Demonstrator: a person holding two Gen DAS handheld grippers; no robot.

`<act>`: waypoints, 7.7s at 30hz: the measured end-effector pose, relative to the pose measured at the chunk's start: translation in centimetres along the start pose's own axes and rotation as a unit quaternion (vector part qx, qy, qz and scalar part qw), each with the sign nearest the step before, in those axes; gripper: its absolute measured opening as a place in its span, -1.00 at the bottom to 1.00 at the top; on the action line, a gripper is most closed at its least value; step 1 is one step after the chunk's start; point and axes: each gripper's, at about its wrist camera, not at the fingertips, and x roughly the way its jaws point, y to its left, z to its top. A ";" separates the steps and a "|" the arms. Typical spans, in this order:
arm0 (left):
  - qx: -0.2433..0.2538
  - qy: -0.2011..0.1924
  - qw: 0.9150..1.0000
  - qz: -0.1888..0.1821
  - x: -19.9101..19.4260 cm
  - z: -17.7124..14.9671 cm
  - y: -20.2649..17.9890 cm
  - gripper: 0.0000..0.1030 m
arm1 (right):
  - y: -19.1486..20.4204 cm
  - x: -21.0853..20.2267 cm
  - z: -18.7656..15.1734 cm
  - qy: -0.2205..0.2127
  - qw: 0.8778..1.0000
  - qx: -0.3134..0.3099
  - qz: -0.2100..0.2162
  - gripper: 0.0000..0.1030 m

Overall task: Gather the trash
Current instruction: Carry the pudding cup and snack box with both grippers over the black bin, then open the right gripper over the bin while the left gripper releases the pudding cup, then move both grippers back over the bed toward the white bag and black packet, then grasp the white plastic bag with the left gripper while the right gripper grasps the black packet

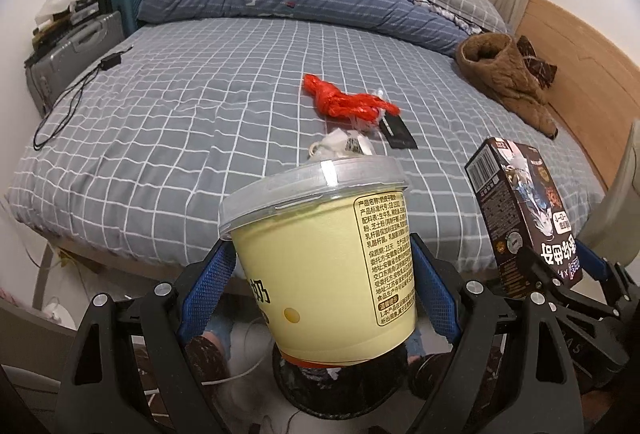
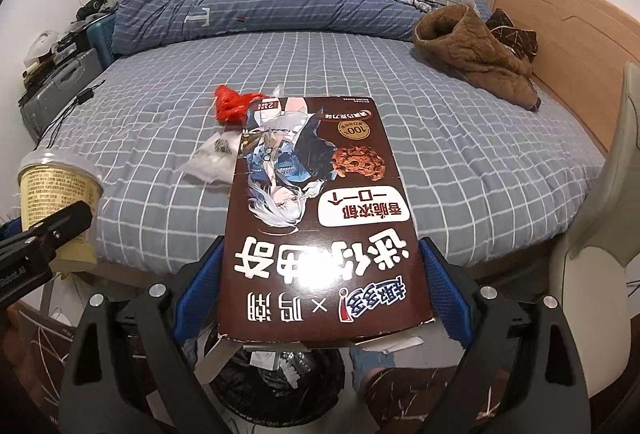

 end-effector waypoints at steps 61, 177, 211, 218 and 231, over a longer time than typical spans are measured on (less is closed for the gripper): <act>0.033 0.081 0.996 0.003 9.1 -14.2 2.7 0.62 | 3.2 8.4 -16.2 0.129 0.991 -0.031 0.026 0.71; 0.032 0.032 0.999 0.026 8.1 -3.4 -0.1 0.88 | -2.2 6.8 -2.6 0.022 1.000 -0.021 0.002 0.85; 0.049 0.036 0.998 0.033 23.7 9.8 -3.1 0.72 | -0.4 24.5 12.3 0.047 0.996 -0.053 0.057 0.77; 0.054 0.046 0.997 0.025 26.2 10.2 -3.3 0.62 | 1.4 30.6 14.9 0.072 0.991 -0.058 0.099 0.69; 0.043 0.061 0.997 -0.009 28.3 10.5 -3.8 0.16 | 2.6 34.2 15.5 0.104 0.988 -0.068 0.090 0.22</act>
